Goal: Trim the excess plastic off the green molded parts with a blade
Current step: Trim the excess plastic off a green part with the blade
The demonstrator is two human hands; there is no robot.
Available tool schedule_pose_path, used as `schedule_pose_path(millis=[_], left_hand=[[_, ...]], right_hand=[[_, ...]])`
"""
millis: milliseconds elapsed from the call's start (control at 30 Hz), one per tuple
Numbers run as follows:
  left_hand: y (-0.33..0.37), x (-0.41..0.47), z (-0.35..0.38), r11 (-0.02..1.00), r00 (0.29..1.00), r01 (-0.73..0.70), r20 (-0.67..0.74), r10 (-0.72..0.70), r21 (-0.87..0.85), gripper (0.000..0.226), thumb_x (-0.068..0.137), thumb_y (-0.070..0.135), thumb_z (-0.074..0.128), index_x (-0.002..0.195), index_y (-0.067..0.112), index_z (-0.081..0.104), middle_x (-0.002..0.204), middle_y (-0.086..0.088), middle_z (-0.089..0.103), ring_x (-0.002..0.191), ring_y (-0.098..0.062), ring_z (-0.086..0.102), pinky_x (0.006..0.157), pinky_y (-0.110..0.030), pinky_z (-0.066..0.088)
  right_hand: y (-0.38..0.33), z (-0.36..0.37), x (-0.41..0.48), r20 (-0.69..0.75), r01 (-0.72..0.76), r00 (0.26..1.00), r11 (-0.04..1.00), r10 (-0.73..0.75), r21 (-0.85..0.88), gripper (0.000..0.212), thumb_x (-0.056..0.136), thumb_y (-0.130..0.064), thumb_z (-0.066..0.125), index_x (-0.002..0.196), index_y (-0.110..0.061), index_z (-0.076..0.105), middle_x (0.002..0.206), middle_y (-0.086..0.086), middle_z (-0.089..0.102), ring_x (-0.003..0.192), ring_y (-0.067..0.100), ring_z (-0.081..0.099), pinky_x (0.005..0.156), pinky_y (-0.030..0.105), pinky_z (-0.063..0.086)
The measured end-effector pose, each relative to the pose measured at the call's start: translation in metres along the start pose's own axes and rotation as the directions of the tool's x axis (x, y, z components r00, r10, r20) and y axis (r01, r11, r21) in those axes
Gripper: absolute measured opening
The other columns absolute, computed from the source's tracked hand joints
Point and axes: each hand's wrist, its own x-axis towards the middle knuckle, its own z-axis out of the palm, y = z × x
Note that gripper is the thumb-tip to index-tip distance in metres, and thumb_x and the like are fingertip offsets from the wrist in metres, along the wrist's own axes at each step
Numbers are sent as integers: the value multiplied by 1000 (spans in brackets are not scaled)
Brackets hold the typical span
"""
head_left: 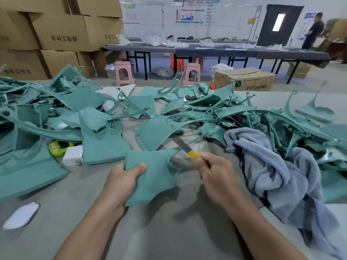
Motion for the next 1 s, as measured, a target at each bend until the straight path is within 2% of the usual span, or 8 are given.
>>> schedule_pose_path(millis=[133,300,467,567,667,867,933,1000], left_hand=[[5,-4,-3,990,990,95,112,-83,-108,14,93,13,67,104,8,73,92,-20,77,69,-36,75,51,-39,56],[5,-6,1,990,988,107,122,-95,-95,14,94,8,65,106,5,71,90,-19,77,67,-33,75,48,-34,55],[8,-6,2,982,985,135,126,-118,-133,14,94,10,64,106,4,71,83,-19,76,56,-29,72,41,-32,51],[8,-3,-1,975,986,136,115,-117,-174,17,94,10,64,109,3,70,87,-21,77,59,-30,72,42,-34,52],[7,1,-6,978,990,123,84,-111,-167,19,94,10,64,110,3,70,90,-21,77,62,-31,73,44,-36,54],[3,2,-5,981,990,123,83,-112,-149,15,93,9,66,105,2,71,88,-21,77,64,-31,74,47,-34,54],[4,-1,-4,977,981,155,140,-135,-147,15,92,9,66,103,0,71,88,-22,76,62,-30,73,44,-32,53],[4,-2,-5,978,978,164,154,-143,-128,14,92,8,66,102,0,71,87,-22,76,61,-30,74,44,-32,53]], right_hand=[[7,5,6,46,-15,999,974,26,-228,36,104,-33,48,71,-18,50,61,-3,55,62,16,51,59,39,38],[19,-11,18,-307,-327,923,891,231,-314,36,107,-34,42,74,-22,43,63,-9,46,58,19,41,55,35,24],[4,5,1,125,51,992,979,-26,-198,36,102,-35,51,66,-33,47,59,-6,53,56,11,50,51,32,38],[11,6,15,-74,-120,993,886,97,-447,39,103,-36,43,66,-25,41,59,-6,46,59,22,45,57,39,30],[23,-9,24,-297,-349,920,880,256,-322,41,106,-32,43,66,-21,41,60,-8,43,55,15,37,59,36,25],[1,5,-1,39,90,996,968,-83,-236,37,99,-41,47,69,-21,47,57,-4,51,55,13,48,50,32,33],[3,10,2,33,86,996,941,-80,-328,39,101,-41,44,67,-22,45,56,-5,50,54,11,46,50,34,28],[11,3,12,-110,-110,991,923,75,-368,44,106,-39,42,67,-21,48,58,-6,51,54,13,45,50,33,25]])
